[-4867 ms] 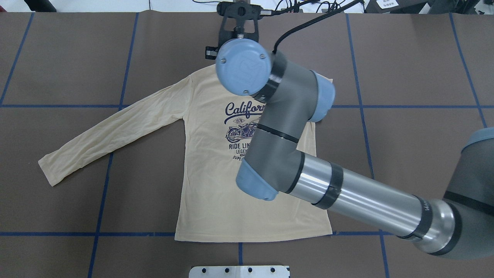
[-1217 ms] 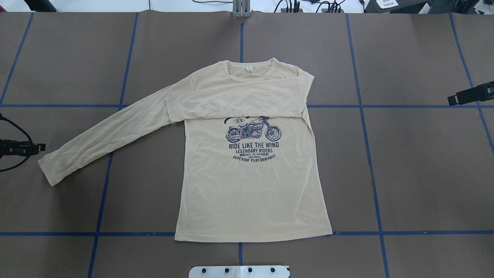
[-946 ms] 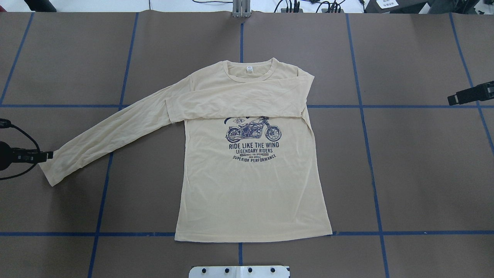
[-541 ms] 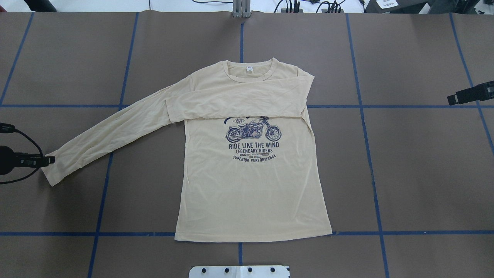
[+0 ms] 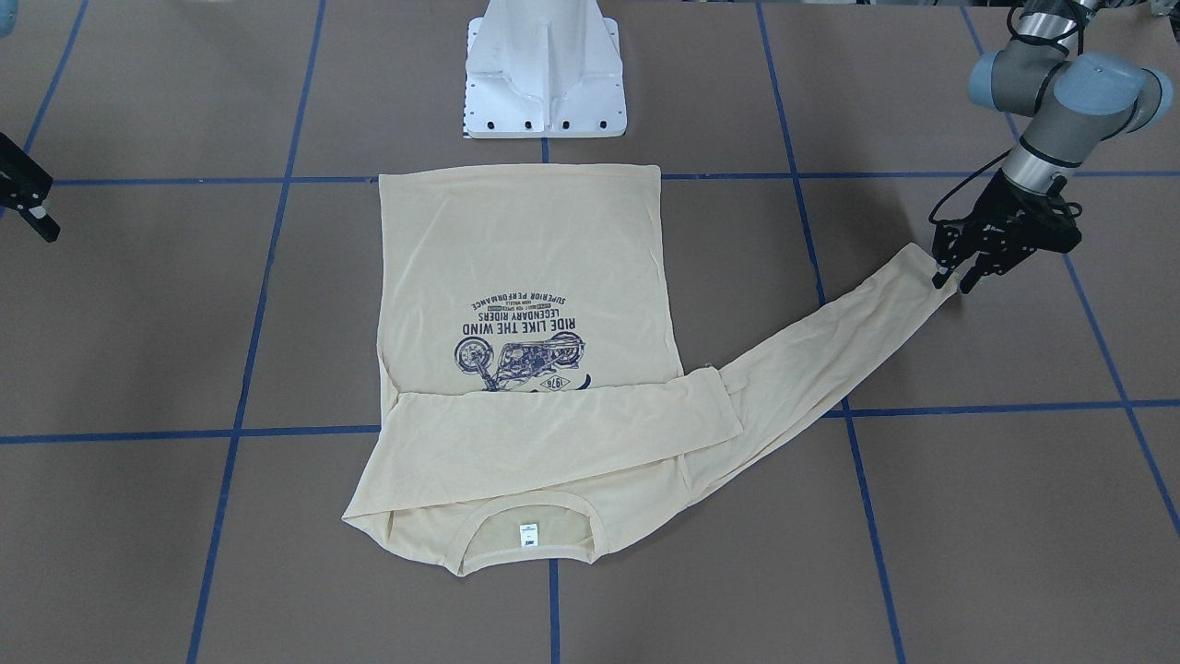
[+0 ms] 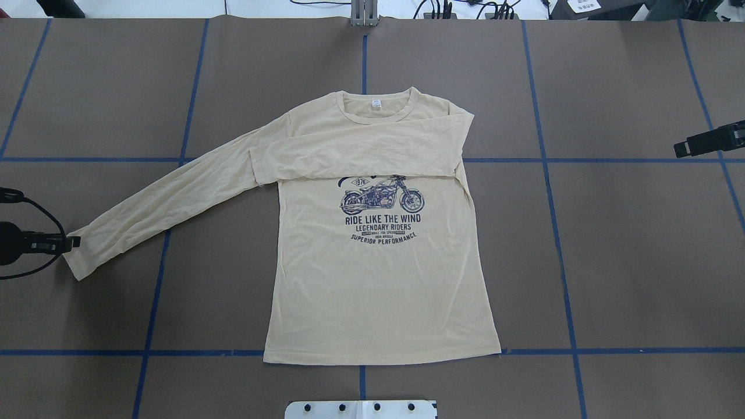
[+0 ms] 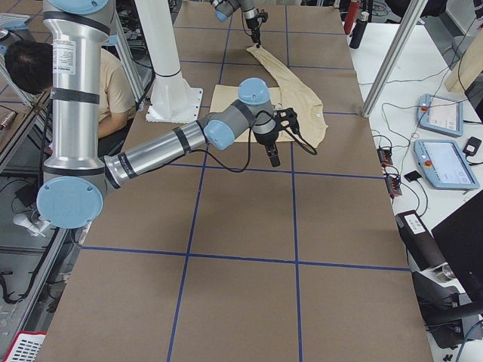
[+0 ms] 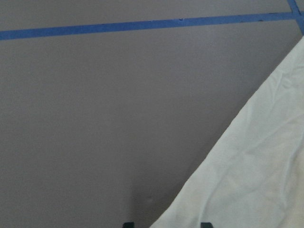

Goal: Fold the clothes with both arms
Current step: 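Fold the grasped sleeve across the shirt body with the left gripper, then release the sleeve and bring both grippers to the shirt's sides, then move both grippers down to the hem corners nearest the robot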

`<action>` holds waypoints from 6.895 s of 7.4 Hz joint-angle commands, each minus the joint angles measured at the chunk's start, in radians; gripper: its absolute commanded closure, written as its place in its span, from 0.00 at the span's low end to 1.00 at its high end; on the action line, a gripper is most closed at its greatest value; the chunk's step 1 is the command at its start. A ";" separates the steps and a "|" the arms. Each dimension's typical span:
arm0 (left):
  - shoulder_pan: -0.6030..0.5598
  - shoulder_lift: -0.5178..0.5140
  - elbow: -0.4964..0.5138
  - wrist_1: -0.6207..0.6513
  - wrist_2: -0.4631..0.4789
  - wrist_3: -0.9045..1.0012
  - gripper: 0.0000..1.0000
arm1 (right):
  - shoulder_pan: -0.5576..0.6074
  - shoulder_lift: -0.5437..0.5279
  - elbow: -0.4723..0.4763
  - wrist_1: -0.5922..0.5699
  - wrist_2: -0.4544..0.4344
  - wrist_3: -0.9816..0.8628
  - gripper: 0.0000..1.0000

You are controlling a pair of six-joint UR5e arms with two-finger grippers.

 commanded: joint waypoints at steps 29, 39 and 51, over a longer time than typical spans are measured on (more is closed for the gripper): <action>0.121 -1.611 0.785 0.788 -0.109 -0.462 0.01 | -0.002 0.011 -0.006 0.003 -0.005 0.031 0.00; 0.399 -0.527 -0.457 0.933 0.162 -0.373 0.00 | -0.904 0.020 0.146 0.069 -0.792 0.863 0.00; 0.604 -0.468 -0.398 0.930 0.229 -0.553 0.63 | -1.051 0.008 0.147 0.055 -0.936 0.927 0.00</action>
